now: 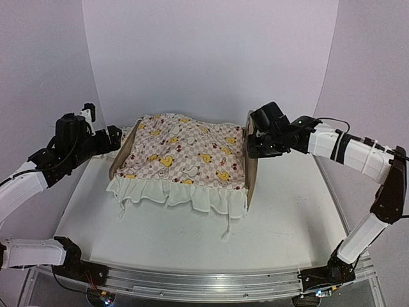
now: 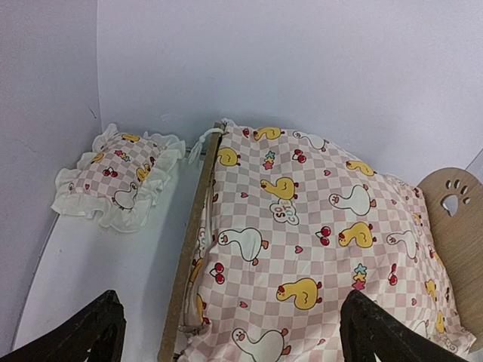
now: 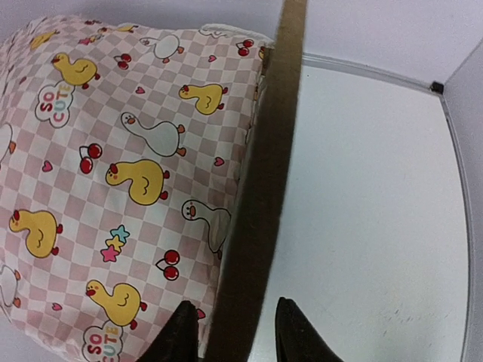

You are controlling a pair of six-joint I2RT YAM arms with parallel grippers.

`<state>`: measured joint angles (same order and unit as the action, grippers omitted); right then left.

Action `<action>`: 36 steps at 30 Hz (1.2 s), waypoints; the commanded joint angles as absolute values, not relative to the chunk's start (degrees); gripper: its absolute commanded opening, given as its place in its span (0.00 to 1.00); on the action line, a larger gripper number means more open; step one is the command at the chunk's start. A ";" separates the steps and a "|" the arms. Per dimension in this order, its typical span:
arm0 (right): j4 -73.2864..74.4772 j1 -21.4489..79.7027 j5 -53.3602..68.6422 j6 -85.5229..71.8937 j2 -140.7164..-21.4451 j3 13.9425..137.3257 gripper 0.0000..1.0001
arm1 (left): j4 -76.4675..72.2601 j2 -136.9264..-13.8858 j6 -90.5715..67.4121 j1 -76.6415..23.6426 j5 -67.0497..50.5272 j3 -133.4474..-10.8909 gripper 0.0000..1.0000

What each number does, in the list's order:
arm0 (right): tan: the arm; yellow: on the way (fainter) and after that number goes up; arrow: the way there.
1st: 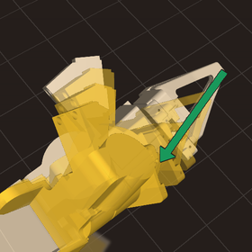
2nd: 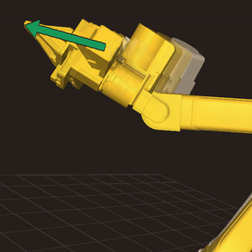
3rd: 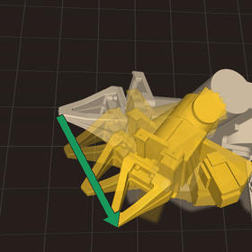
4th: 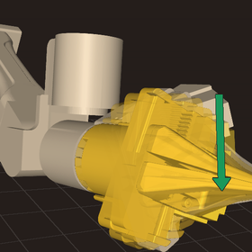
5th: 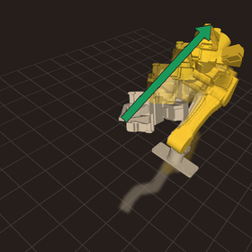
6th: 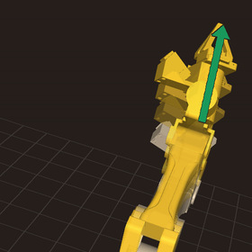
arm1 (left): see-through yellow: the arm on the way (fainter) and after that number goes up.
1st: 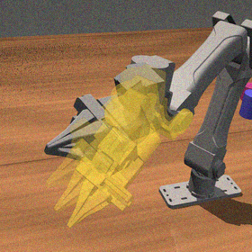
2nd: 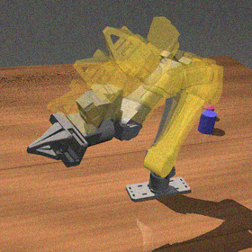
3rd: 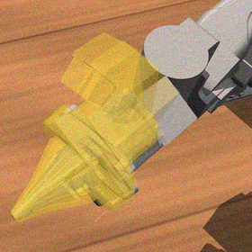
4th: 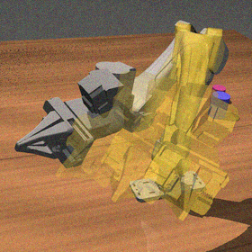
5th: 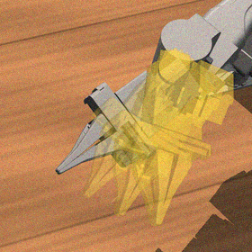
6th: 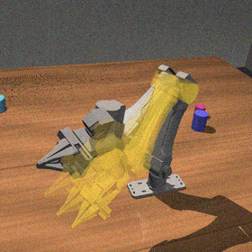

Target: Set up the pet bed

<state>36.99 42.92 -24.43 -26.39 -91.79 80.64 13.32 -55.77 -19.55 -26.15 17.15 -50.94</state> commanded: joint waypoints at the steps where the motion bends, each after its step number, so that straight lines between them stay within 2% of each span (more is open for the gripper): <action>1: 38.41 37.70 -18.92 -18.30 -87.81 81.08 0.25 | 14.22 -54.37 -19.06 -26.19 15.69 -51.01 1.00; 5: 37.50 31.30 -14.71 -5.88 -84.50 77.62 0.00 | 14.33 -55.03 -18.61 -26.24 12.39 -51.91 1.00; 10: 17.15 21.55 0.45 14.60 -79.09 65.42 0.00 | 11.05 -58.43 -19.07 -26.19 7.71 -52.10 0.99; 15: 14.82 16.55 6.46 24.01 -89.63 76.82 0.04 | 10.01 -64.50 -18.91 -26.19 1.64 -56.62 0.98; 17: 15.14 15.07 4.25 25.56 -93.15 81.46 0.16 | 9.03 -65.99 -19.01 -26.19 0.22 -58.18 0.99; 19: 14.84 14.38 0.59 23.26 -93.89 84.27 0.19 | 7.79 -68.47 -17.98 -26.08 0.22 -60.39 0.99; 20: 14.98 14.40 0.08 20.42 -93.39 85.85 0.27 | 8.04 -70.19 -17.40 -25.84 1.09 -62.52 1.00; 22: 18.18 14.50 0.06 13.10 -90.98 88.17 0.56 | 8.26 -73.73 -16.19 -24.71 2.45 -66.49 1.00; 26: 35.48 14.92 -9.09 -9.43 -83.98 89.53 0.90 | 9.12 -85.85 -12.93 -19.51 -4.57 -77.23 0.99; 28: 42.15 15.85 -8.43 -17.45 -79.54 85.01 0.97 | 10.37 -93.63 -12.22 -16.26 -8.88 -85.25 1.00; 31: 43.63 22.70 -7.96 -25.19 -71.35 74.21 0.98 | 15.51 -106.21 -11.43 -13.11 -10.61 -97.55 0.97; 36: 41.49 30.34 -2.92 -38.12 -64.05 60.01 0.98 | 25.55 -122.52 -6.16 -12.74 -16.71 -114.93 0.78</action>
